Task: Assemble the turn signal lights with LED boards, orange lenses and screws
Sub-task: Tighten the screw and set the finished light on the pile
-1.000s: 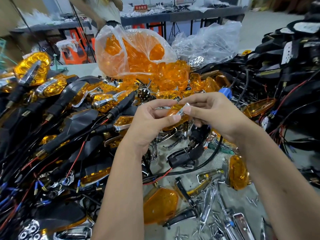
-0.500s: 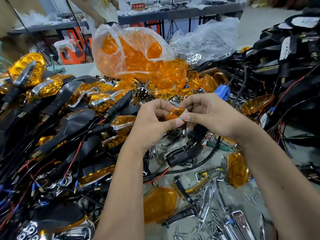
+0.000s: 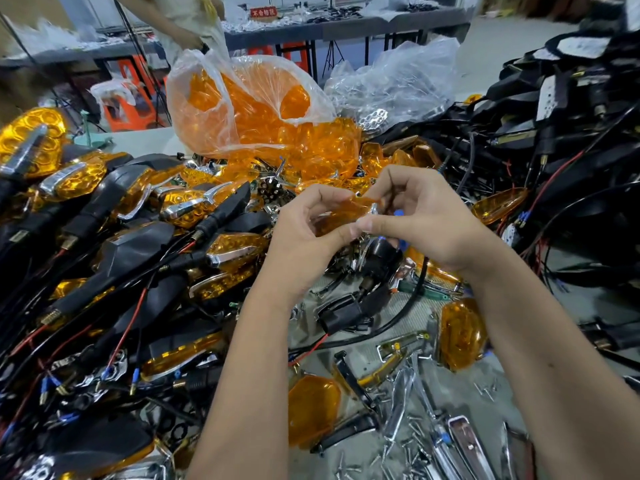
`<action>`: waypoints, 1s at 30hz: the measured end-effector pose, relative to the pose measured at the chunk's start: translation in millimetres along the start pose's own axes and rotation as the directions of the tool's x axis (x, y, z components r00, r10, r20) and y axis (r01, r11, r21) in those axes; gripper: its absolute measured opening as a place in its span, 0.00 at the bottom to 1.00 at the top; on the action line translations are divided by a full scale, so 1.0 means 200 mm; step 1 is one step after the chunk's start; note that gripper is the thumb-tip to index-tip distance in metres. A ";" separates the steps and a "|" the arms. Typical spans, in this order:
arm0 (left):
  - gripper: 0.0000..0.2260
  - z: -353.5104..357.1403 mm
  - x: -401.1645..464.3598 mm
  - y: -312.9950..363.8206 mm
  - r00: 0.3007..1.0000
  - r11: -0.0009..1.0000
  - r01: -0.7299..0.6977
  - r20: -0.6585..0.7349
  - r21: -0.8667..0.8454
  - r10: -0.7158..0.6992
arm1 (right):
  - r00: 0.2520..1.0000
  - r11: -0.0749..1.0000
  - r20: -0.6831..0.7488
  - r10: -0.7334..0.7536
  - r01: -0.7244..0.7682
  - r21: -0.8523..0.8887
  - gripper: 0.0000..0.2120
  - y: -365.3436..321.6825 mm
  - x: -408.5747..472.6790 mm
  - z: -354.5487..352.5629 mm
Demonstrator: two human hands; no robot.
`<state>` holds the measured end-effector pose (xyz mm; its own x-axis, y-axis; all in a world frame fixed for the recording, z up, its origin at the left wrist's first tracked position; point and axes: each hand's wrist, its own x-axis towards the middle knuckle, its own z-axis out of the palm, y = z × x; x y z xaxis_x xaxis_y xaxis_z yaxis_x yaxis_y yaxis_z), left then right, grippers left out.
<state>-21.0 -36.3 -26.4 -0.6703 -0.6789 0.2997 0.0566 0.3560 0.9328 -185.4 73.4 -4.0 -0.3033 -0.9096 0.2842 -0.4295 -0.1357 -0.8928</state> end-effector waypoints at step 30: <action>0.16 0.50 -0.03 0.16 0.995 0.930 -0.092 0.075 0.357 0.070 | 0.807 0.278 -0.512 0.295 -0.585 -0.762 0.20 -0.06 -0.21 -0.82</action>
<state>-89.0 44.6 -18.4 -0.7184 -0.6021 0.3485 -0.1494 0.6228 0.7680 -307.0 176.6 51.8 -0.8070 -0.5726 0.1445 -0.5898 0.7938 -0.1485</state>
